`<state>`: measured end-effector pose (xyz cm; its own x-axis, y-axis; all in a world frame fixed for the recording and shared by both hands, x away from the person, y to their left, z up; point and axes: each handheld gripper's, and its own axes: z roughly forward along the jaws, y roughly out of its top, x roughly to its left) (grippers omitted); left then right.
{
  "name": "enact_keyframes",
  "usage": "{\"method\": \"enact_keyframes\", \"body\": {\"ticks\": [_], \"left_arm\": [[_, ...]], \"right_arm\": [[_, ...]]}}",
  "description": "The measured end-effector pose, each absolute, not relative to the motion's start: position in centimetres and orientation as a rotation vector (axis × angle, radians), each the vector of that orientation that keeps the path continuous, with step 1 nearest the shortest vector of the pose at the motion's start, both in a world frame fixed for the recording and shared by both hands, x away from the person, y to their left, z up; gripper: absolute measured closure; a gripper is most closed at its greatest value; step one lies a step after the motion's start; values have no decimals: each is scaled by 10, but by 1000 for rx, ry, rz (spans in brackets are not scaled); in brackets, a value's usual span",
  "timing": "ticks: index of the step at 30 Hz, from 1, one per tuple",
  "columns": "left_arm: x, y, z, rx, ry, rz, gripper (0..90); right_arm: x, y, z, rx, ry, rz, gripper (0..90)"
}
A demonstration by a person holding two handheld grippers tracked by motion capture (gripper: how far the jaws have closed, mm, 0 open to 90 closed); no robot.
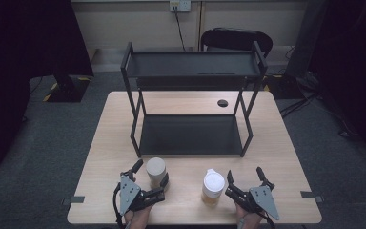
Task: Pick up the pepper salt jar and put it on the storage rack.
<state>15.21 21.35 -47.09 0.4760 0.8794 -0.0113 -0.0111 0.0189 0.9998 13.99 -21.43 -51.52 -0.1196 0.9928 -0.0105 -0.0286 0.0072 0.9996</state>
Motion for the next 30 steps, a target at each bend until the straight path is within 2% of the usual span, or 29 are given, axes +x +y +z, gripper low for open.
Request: {"method": "enact_keyframes", "body": {"ticks": [18, 30], "left_arm": [[163, 211, -485, 1416, 895, 803, 197], [167, 213, -490, 1423, 875, 791, 318]], "right_arm": [[140, -214, -515, 1122, 1280, 1303, 19], [140, -214, -515, 1122, 1280, 1304, 19]]}}
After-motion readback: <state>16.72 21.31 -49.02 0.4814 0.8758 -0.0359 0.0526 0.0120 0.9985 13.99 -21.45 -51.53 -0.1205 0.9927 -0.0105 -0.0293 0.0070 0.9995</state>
